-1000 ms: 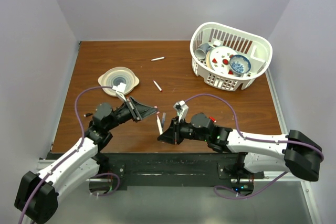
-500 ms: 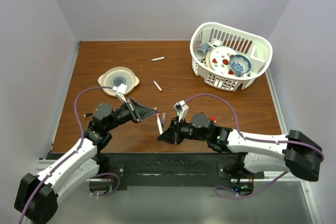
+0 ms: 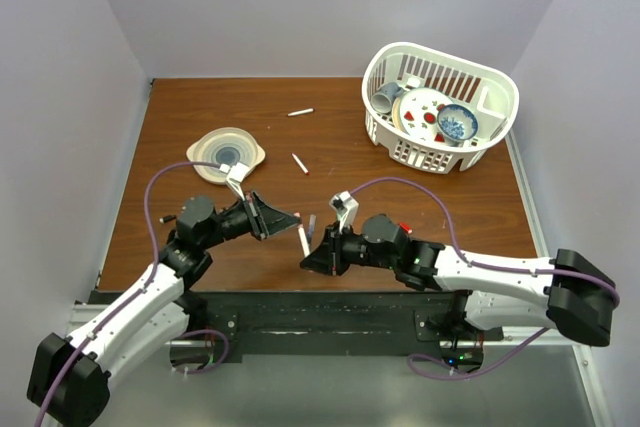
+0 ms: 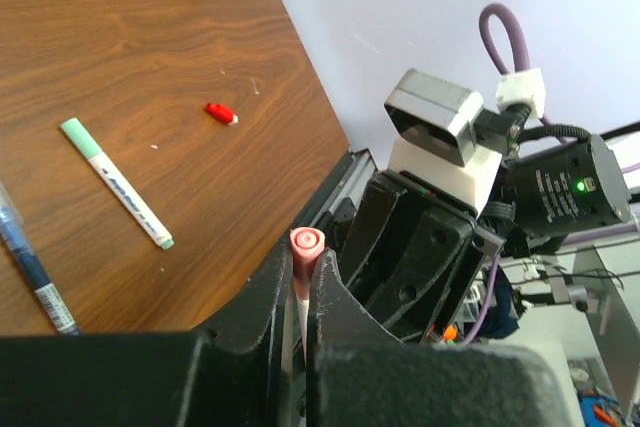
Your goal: Insert the pens into the pen caps
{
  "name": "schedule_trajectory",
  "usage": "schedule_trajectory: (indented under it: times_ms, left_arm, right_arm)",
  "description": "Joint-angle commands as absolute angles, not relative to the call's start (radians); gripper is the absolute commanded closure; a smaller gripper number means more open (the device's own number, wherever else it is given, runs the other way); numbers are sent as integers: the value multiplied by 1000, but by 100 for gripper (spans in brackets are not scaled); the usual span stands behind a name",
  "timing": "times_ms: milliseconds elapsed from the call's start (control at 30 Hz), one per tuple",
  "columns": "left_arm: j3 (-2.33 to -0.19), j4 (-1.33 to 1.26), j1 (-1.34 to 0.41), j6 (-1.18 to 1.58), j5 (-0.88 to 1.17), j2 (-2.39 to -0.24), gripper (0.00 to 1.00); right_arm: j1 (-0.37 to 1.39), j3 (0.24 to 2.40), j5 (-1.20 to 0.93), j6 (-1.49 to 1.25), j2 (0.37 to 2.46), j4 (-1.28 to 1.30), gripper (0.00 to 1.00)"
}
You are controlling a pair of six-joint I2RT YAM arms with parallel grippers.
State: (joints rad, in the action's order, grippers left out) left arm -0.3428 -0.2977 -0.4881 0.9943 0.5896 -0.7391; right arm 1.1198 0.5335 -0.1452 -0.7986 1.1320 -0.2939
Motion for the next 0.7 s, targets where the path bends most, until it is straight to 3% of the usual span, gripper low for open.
schedule_trajectory:
  times_ms: [0,267,333,367,400,467,667]
  left_arm:
    - [-336,-389,-495,1015,673,-738,100]
    - [-310,-419,-495,1045,684,-706,99]
    - [-321,-417,-495,1045,695,-701,83]
    - [-328,-416,-495,1036,701,-701,69]
    - [-351,-401,-495,1028,703,-700,63]
    - [-379,-374,-495,999,698,-698,55]
    - [-426,-402,-495,1002,667,-672,48]
  right_arm:
    - [1117,620,-89,-761,1121,-318,100]
    - [1117,692,-64,-707,1149,-290,100]
    - [1117,703,-64,-687,1149,-282,100]
    - [1117,709,-77,-684,1147,-275,100]
    - [1115,707,-83,-680,1138,-275,100]
    - [1117,693,-89,-675,1121,-275,100]
    - [1118,661,-78,-663,1029,-239,100]
